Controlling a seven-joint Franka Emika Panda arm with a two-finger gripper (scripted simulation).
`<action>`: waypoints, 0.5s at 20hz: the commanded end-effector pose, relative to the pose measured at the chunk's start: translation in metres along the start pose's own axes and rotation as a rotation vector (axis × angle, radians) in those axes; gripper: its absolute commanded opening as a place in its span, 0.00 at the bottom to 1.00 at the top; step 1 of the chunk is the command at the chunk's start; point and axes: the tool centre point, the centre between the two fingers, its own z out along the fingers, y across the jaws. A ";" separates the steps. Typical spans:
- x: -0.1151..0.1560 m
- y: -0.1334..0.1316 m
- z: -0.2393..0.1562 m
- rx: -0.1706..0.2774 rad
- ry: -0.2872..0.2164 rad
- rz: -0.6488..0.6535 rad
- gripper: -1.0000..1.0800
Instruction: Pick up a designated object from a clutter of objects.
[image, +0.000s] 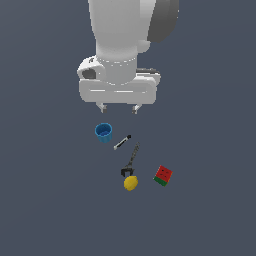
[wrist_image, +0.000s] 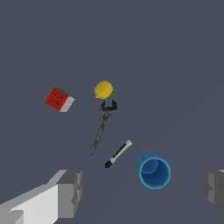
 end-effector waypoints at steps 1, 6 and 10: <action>0.000 0.000 0.000 0.000 0.000 0.000 0.62; -0.001 -0.010 -0.004 0.009 0.002 -0.004 0.62; -0.001 -0.012 -0.005 0.010 0.002 -0.005 0.62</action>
